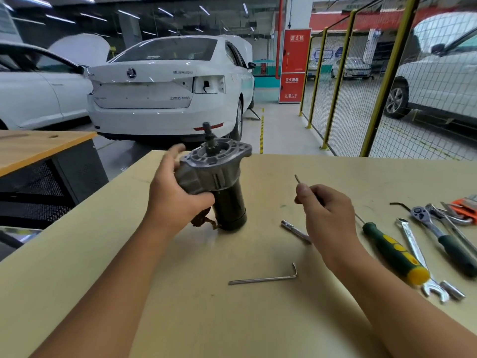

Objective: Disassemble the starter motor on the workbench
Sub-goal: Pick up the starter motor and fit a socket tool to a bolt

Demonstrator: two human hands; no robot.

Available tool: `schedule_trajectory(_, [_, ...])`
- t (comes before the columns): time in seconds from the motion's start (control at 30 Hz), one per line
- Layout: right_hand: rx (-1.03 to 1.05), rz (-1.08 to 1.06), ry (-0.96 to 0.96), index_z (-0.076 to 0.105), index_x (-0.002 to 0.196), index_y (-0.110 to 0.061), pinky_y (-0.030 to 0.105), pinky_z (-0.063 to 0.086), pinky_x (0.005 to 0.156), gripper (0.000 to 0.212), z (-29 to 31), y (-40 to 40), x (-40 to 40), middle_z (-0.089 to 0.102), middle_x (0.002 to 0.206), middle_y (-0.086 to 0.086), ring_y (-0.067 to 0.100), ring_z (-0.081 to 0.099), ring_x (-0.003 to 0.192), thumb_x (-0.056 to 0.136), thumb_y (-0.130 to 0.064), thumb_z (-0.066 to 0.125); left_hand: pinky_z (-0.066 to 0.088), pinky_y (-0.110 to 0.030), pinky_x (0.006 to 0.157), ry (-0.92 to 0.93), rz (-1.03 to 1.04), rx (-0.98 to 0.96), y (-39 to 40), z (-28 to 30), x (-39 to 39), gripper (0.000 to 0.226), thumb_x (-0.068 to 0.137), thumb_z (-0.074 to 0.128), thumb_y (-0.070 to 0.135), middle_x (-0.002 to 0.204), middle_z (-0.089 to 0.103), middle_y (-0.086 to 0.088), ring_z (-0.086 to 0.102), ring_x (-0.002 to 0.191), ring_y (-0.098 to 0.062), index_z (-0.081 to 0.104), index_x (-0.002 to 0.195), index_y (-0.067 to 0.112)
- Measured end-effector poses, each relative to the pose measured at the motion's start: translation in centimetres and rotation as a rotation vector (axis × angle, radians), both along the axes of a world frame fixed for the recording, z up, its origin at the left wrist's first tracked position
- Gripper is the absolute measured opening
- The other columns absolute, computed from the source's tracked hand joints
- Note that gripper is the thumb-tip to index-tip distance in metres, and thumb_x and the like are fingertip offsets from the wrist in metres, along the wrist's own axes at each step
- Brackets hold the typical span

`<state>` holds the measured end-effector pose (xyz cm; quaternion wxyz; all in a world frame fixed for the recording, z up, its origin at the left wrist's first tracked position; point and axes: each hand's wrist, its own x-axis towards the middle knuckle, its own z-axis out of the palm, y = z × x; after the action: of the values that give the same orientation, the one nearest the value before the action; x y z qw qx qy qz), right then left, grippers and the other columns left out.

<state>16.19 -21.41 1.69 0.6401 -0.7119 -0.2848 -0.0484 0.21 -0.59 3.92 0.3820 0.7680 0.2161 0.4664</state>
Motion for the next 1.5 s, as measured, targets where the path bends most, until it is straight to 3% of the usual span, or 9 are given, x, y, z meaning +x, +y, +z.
schedule_trajectory(0.2, [-0.017, -0.016, 0.018, 0.069, 0.071, -0.026, 0.032, 0.041, 0.063, 0.029, 0.2, -0.1, 0.0, 0.048, 0.052, 0.002, 0.005, 0.045, 0.052, 0.093, -0.044, 0.061, 0.059, -0.03, 0.079, 0.045, -0.055, -0.109, 0.5, -1.2, -1.2, 0.067, 0.05, 0.085, 0.013, 0.097, 0.076, 0.003, 0.071, 0.088, -0.012, 0.064, 0.114, 0.016])
schedule_trajectory(0.4, [-0.035, -0.028, 0.019, 0.07, 0.069, -0.031, 0.032, 0.041, 0.063, 0.028, 0.3, -0.1, 0.0, 0.058, 0.065, 0.014, 0.005, 0.047, 0.054, 0.094, -0.041, 0.063, 0.058, -0.025, 0.086, 0.057, 0.036, -0.042, 0.0, -1.4, -1.3, 0.079, 0.052, 0.098, 0.014, 0.103, 0.073, 0.013, 0.069, 0.095, -0.001, 0.063, 0.122, 0.02])
schedule_trajectory(0.5, [-0.051, -0.024, 0.022, 0.071, 0.068, -0.028, 0.033, 0.04, 0.062, 0.029, 0.2, 0.0, 0.1, 0.055, 0.061, 0.012, 0.005, 0.045, 0.051, 0.094, -0.04, 0.063, 0.048, -0.006, 0.081, -0.013, 0.158, 0.159, -1.2, -1.6, -0.7, 0.077, 0.054, 0.099, 0.024, 0.105, 0.067, 0.02, 0.063, 0.096, 0.009, 0.06, 0.12, 0.022])
schedule_trajectory(0.63, [-0.105, 0.02, 0.021, 0.07, 0.071, -0.024, 0.034, 0.042, 0.063, 0.031, 0.0, 0.0, 0.1, 0.053, 0.054, 0.0, 0.009, 0.047, 0.054, 0.095, -0.042, 0.063, 0.056, -0.046, 0.074, 0.158, 0.333, 0.608, -1.8, -2.3, 0.4, 0.078, 0.064, 0.094, 0.018, 0.11, 0.062, -0.014, 0.062, 0.093, -0.038, 0.058, 0.132, 0.006])
schedule_trajectory(0.7, [-0.14, 0.052, 0.019, 0.07, 0.069, -0.023, 0.03, 0.036, 0.057, 0.032, 0.0, 0.1, 0.0, 0.047, 0.046, -0.012, 0.004, 0.042, 0.047, 0.094, -0.041, 0.064, 0.054, -0.047, 0.066, 0.245, 0.396, 0.785, -1.5, -2.7, 0.4, 0.075, 0.061, 0.092, 0.009, 0.101, 0.06, -0.016, 0.061, 0.083, -0.04, 0.062, 0.129, 0.007])
schedule_trajectory(1.0, [-0.302, 0.122, -0.026, 0.071, 0.068, -0.024, 0.025, 0.036, 0.052, 0.018, 0.1, 0.0, -0.1, 0.057, 0.052, -0.013, 0.003, 0.049, 0.048, 0.085, -0.024, 0.067, 0.047, -0.039, 0.068, 0.355, 0.225, 1.019, -2.0, -2.4, 0.2, 0.074, 0.053, 0.084, -0.006, 0.099, 0.067, -0.007, 0.062, 0.082, -0.036, 0.072, 0.123, 0.014])
schedule_trajectory(1.13, [-0.312, 0.138, -0.068, 0.072, 0.072, -0.025, 0.025, 0.041, 0.054, 0.015, 0.3, -0.2, -0.2, 0.058, 0.055, -0.013, 0.007, 0.053, 0.054, 0.085, -0.023, 0.066, 0.05, -0.038, 0.065, 0.382, 0.108, 0.99, -2.9, -2.0, 0.2, 0.068, 0.057, 0.093, 0.016, 0.098, 0.068, -0.007, 0.062, 0.077, -0.034, 0.074, 0.123, 0.014])
schedule_trajectory(1.3, [-0.263, 0.226, -0.184, 0.07, 0.069, -0.025, 0.013, 0.03, 0.045, 0.018, 0.6, -0.3, -1.4, 0.052, 0.046, -0.014, 0.005, 0.045, 0.044, 0.086, -0.028, 0.073, 0.057, -0.042, 0.066, 0.387, -0.081, 0.869, -3.5, -1.4, -1.0, 0.068, 0.064, 0.091, 0.048, 0.101, 0.064, -0.001, 0.064, 0.076, -0.027, 0.074, 0.121, 0.016])
schedule_trajectory(1.5, [-0.237, 0.262, -0.225, 0.071, 0.071, -0.022, 0.011, 0.03, 0.045, 0.016, 0.6, -0.3, -2.0, 0.051, 0.046, -0.015, 0.005, 0.045, 0.043, 0.087, -0.027, 0.074, 0.055, -0.037, 0.067, 0.136, -0.241, 0.718, -2.9, -1.0, -0.9, 0.023, 0.084, 0.082, 0.023, 0.092, 0.071, -0.005, 0.067, 0.078, -0.021, 0.081, 0.096, 0.004])
